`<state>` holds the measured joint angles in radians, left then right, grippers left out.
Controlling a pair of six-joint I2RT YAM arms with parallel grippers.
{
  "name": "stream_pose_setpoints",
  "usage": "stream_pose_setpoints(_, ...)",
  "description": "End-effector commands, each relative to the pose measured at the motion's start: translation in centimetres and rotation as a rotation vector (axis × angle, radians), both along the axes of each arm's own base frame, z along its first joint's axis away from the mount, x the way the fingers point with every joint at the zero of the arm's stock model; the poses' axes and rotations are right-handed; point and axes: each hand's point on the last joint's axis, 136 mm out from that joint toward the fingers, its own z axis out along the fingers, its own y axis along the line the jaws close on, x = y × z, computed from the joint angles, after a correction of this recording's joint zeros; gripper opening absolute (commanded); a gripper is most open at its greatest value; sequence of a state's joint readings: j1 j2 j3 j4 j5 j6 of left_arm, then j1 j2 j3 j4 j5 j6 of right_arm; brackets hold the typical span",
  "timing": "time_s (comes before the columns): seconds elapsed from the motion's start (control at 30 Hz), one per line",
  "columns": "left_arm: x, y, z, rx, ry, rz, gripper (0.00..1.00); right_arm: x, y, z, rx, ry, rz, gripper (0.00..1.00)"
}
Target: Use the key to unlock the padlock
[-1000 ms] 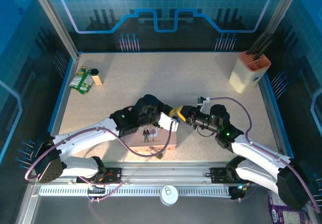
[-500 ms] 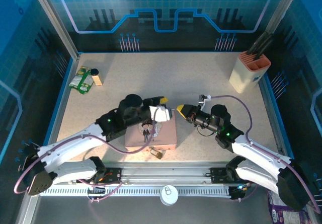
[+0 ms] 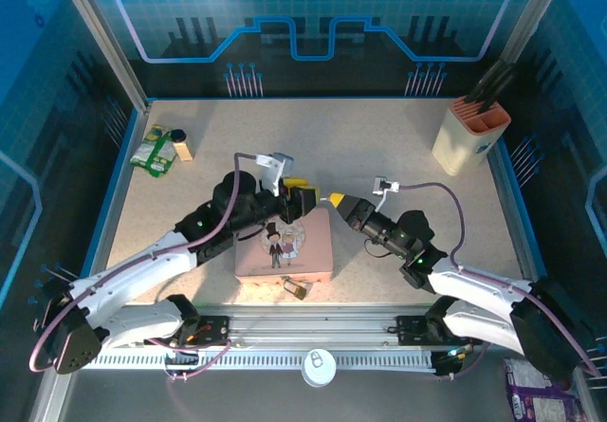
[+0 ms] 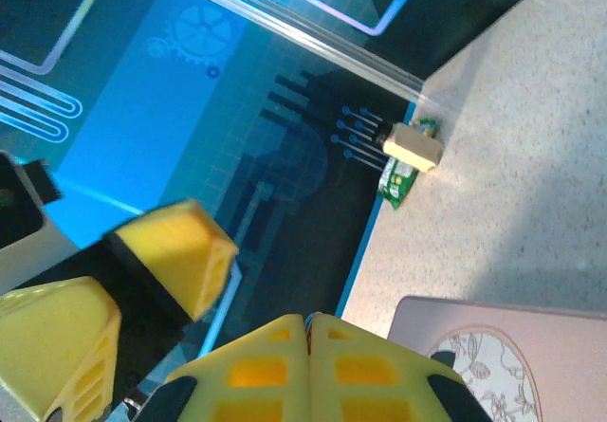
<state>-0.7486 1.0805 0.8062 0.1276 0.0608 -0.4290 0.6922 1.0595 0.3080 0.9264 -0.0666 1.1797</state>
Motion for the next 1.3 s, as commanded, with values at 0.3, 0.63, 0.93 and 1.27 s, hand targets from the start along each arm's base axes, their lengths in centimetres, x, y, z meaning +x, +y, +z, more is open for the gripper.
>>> stream_pose_setpoints(0.3, -0.1, -0.3, -2.0, -0.264, 0.295, 0.056, 0.5, -0.4, 1.1, 3.0, 0.096, -0.129, -0.015, 0.0)
stream_pose_setpoints(0.63, 0.0, -1.1, -1.9, -0.287, 0.315, 0.021, 0.36, -0.3, 1.5, 2.6, 0.109, -0.116, -0.013, 0.0)
stream_pose_setpoints(0.93, 0.0, -1.5, -1.7, -0.297, 0.311, 0.0, 0.11, -0.1, 1.4, 2.0, 0.114, -0.093, -0.024, 0.0)
stream_pose_setpoints(1.27, 0.8, 0.1, -2.1, -0.189, 0.248, 0.062, 0.0, 0.2, 1.6, 1.4, 0.065, -0.069, 0.007, 0.4)
